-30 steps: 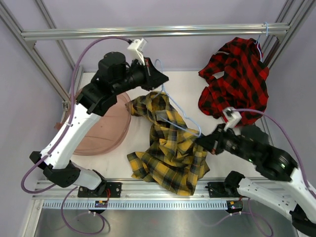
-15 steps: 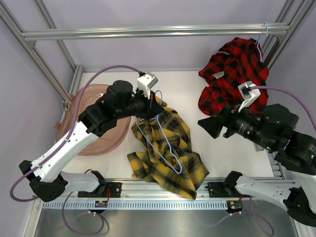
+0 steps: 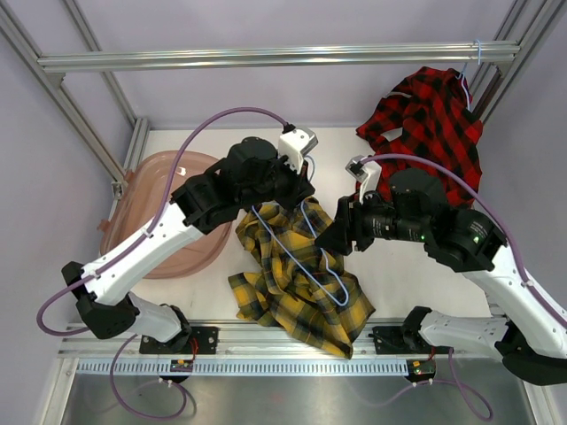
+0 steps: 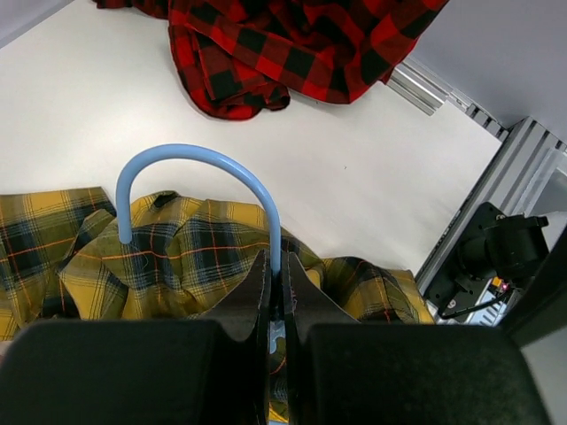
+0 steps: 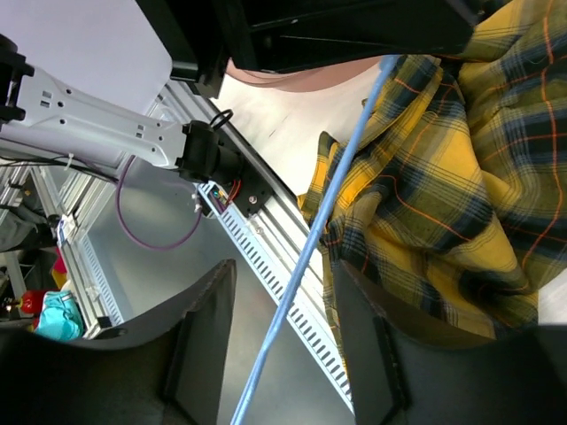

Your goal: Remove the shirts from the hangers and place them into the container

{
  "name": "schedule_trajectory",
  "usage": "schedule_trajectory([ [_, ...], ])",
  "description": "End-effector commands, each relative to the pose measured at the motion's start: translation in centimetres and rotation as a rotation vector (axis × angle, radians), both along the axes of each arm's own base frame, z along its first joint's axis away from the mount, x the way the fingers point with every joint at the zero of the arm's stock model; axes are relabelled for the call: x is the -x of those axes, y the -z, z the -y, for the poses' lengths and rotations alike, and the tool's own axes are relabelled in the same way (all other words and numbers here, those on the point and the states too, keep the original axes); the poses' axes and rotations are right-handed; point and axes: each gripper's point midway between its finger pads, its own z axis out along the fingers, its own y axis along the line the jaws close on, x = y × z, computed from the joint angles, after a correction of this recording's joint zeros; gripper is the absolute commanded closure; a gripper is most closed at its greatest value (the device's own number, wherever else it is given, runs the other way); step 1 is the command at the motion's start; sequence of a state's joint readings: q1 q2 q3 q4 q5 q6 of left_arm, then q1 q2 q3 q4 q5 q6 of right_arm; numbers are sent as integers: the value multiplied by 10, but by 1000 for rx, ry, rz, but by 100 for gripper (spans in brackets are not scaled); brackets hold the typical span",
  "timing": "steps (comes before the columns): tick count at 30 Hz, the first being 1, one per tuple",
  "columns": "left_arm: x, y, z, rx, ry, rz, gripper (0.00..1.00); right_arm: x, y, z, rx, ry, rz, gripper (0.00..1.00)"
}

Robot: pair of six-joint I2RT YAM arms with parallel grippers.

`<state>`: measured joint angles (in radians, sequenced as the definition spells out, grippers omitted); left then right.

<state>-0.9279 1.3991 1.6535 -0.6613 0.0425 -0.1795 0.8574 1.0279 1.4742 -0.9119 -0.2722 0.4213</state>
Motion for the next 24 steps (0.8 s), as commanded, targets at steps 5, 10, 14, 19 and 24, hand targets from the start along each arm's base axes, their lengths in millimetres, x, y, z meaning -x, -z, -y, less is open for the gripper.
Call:
schedule_trajectory([
  [5,-7,-37,1,50,-19,86,100,8,-2,-7,-44,-68,21,56],
  [10,-7,-48,3,63,-12,100,100,9,5,-9,-47,-73,15,55],
  [14,-9,-46,3,56,-15,96,100,9,7,-11,-53,-85,10,66],
  [19,-16,-39,-3,44,-76,98,69,4,3,-7,-44,-46,27,100],
  [24,-35,-17,-54,86,-406,97,14,-11,-4,4,-23,72,48,100],
])
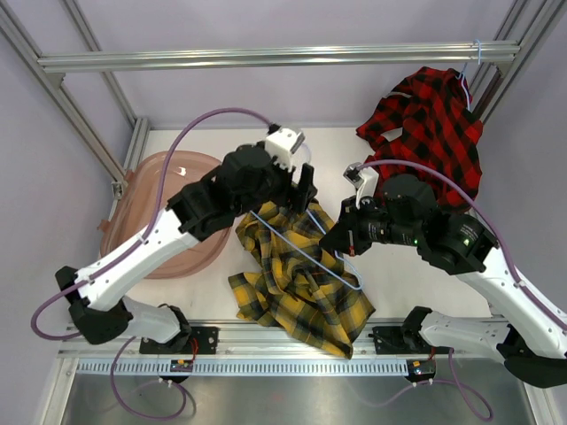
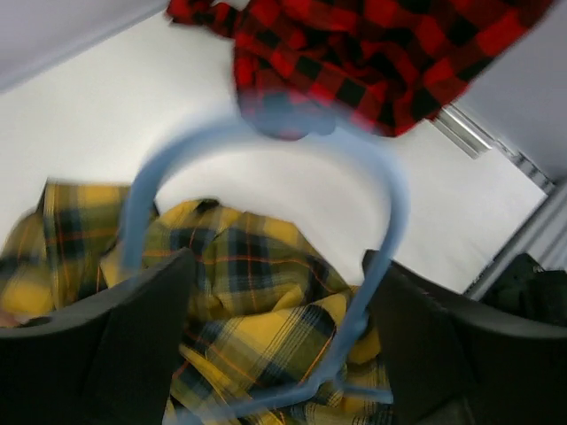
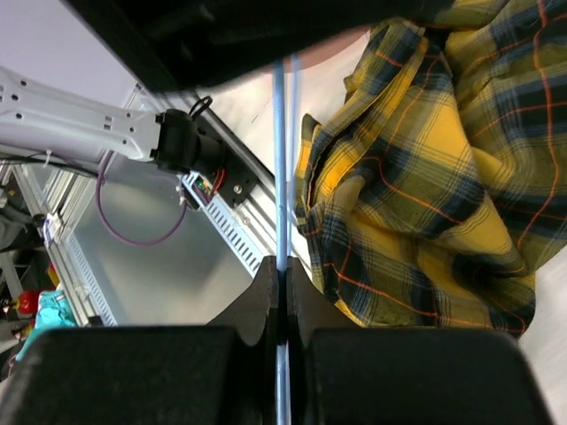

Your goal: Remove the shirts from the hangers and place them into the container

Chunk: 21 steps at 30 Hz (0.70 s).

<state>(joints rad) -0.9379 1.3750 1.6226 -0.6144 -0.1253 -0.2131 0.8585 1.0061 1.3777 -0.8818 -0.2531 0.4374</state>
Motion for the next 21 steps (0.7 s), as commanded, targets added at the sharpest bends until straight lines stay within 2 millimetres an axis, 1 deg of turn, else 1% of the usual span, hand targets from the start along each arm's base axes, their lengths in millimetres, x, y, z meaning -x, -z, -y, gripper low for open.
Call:
schedule_trajectory([
  [1,-15,-8,-57,74,-337,72,11,-18,-30,10,-30,109,104,100],
  [2,-3,-23,-70,147,-356,96,7,-24,-30,13,-14,140,113,100],
  [3,1,-2,-76,120,-379,90,1,-30,-31,15,13,166,120,100],
  [4,13,-1,-74,144,-358,90,1,-37,-31,18,32,198,136,100],
  [5,24,-10,-82,202,-348,104,1,-39,-31,18,45,202,143,100],
  [6,29,-9,-84,217,-339,104,1,-43,-31,15,56,200,141,100],
  [7,36,4,-84,205,-329,97,1,-48,-31,16,68,220,150,100],
  [8,41,0,-87,234,-325,101,1,-51,-29,15,81,222,149,100],
  [9,48,-11,-96,282,-317,118,1,-55,-26,13,95,233,149,100],
  [10,51,-11,-101,296,-320,127,1,-56,-22,11,105,229,147,100],
  [11,53,-18,-105,315,-311,147,1,-57,-19,9,109,221,141,100],
  [12,56,-34,-109,357,-300,176,1,-55,-10,5,119,200,123,100],
  [13,55,-55,-117,362,-306,223,1,-55,-4,4,123,198,114,100],
  [14,55,-66,-119,354,-306,241,1,-55,-1,4,121,201,109,100],
  [15,55,-71,-121,316,-306,249,1,-51,6,0,114,177,94,100],
  [16,49,-71,-112,257,-302,254,1,-53,8,2,116,187,96,100],
  [17,51,-100,-116,293,-301,271,1,-53,7,3,111,200,95,100],
  [18,51,-96,-113,250,-289,254,1,-61,5,10,127,254,122,100],
  [19,48,-91,-104,240,-296,219,1,-66,0,13,132,279,139,100],
  [20,48,-85,-101,232,-291,199,1,-69,-4,17,144,299,161,100],
  [21,50,-73,-94,219,-265,176,1,-78,-16,24,163,347,192,100],
])
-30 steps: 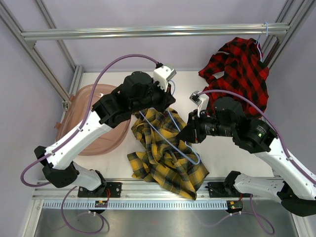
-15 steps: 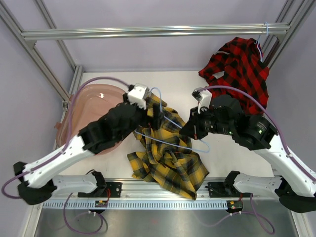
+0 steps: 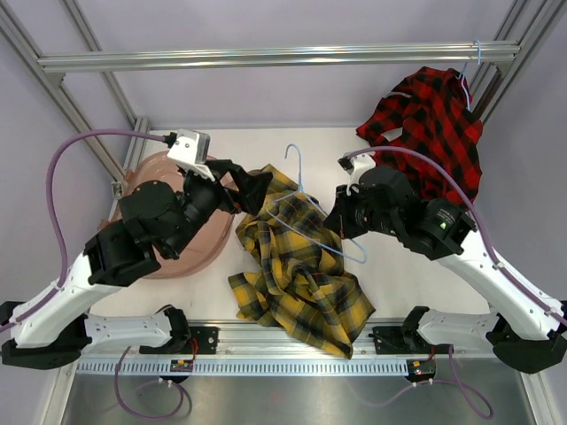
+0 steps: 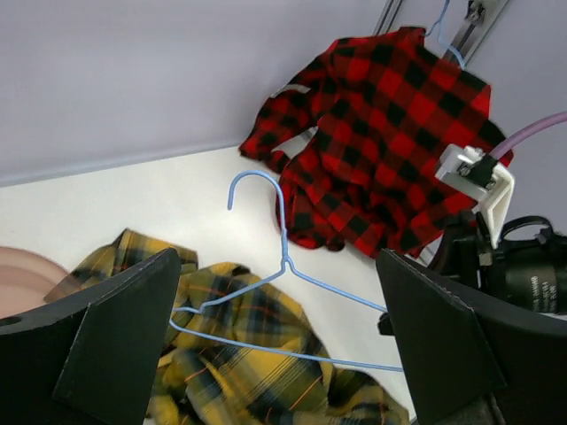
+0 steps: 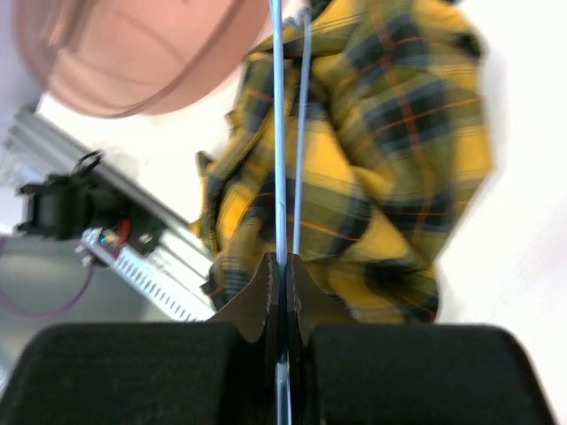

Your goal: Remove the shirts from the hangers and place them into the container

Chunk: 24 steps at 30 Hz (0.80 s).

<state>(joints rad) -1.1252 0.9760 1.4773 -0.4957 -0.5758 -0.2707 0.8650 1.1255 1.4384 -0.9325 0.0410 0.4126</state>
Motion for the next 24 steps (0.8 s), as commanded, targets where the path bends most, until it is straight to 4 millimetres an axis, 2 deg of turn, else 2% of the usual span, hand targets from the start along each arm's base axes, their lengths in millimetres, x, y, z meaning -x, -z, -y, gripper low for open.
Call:
schedule_trajectory([
  [1,1,35,11,-56,14,-80,1,-27,-48,15,-15,124,163,100],
  [2,2,46,13,-50,27,-95,1,-34,-52,17,15,139,185,100],
  [3,5,87,23,-102,58,-140,1,-42,-73,28,22,198,236,100],
  [4,8,102,27,-82,77,-171,1,-46,-84,31,26,220,261,100],
  [5,12,108,30,-53,102,-175,1,-55,-84,29,62,224,269,100],
  [6,20,140,40,-93,159,-219,1,-58,-106,35,48,247,299,100],
  [8,29,155,51,-83,216,-239,1,-72,-124,39,68,281,328,100],
  [9,40,170,59,-112,261,-252,1,-78,-129,41,77,296,336,100],
  [12,58,179,77,-159,341,-231,1,-98,-142,46,77,333,359,100],
  [14,62,175,84,-201,360,-200,1,-112,-142,50,90,360,359,100],
  [15,64,184,89,-252,349,-201,1,-117,-147,51,80,368,368,100],
  [16,62,177,92,-262,336,-187,1,-120,-148,51,81,367,372,100],
  [20,60,184,101,-313,314,-187,1,-145,-154,55,93,398,396,100],
  [24,56,190,101,-322,291,-194,1,-169,-153,58,121,422,397,100],
])
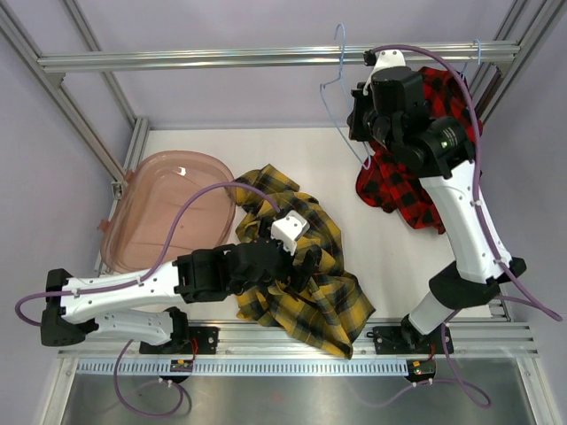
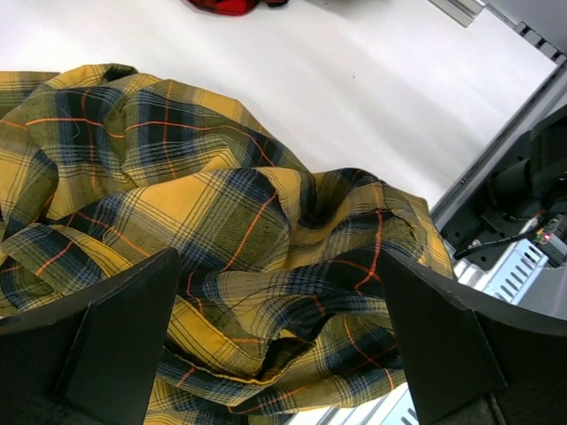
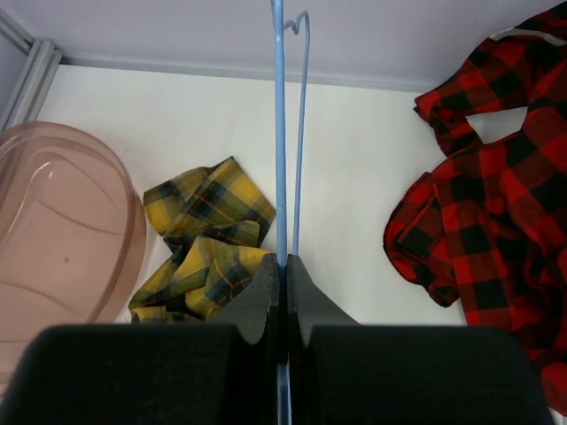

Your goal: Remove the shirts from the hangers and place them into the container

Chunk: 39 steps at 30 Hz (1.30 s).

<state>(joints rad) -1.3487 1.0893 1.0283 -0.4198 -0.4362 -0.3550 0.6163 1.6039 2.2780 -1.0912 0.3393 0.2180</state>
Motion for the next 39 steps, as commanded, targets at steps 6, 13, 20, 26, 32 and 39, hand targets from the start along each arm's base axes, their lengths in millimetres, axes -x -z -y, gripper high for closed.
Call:
schedule_trajectory([
  [6,-10,-20,-6,57,-64,48,1,-32,-13,-1,30,17,67,100],
  [13,-9,-14,-17,47,-88,31,1,-42,15,-14,27,1,1,100],
  [20,-8,-16,-29,62,-120,13,1,-28,30,-3,-5,39,-10,100],
  [26,-5,-25,-30,89,-111,3,1,-25,32,2,-8,63,-15,100],
  [32,-1,-7,-23,26,-87,-27,1,-24,43,-2,-9,45,-33,89],
  [39,5,13,-14,-13,-68,-60,1,-13,29,7,-11,43,1,42],
])
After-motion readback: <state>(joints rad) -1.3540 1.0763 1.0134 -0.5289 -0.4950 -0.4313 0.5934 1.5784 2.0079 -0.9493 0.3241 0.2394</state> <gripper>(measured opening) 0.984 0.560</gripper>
